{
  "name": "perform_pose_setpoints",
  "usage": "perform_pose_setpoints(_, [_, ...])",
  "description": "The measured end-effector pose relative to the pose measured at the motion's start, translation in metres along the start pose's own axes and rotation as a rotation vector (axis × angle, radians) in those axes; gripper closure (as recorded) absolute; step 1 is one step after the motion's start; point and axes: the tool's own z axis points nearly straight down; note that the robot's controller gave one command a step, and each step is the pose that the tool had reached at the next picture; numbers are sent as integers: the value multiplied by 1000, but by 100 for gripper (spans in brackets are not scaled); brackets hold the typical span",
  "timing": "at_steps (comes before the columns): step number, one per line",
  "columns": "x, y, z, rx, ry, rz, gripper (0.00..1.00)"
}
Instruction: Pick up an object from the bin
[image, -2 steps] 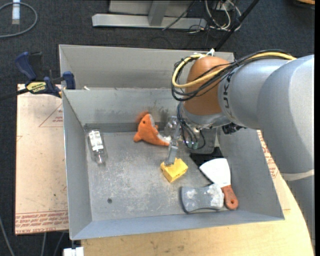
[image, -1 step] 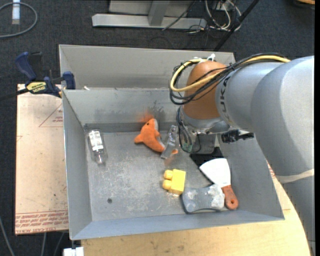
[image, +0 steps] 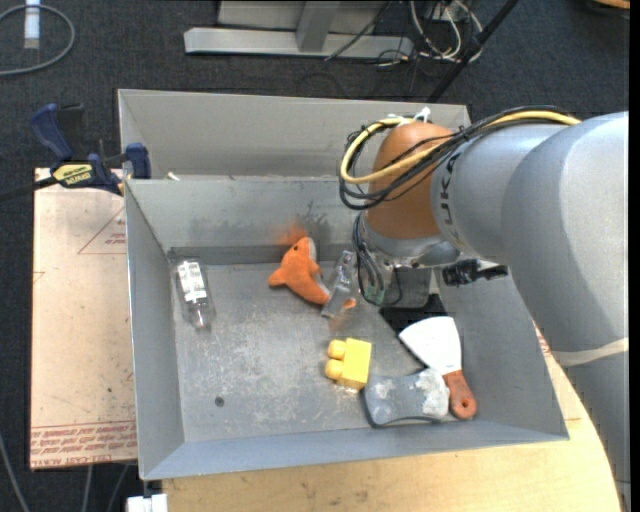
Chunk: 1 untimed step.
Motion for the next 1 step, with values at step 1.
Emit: perform_pose_setpoints(1, [0,0,0,0,0,0,100])
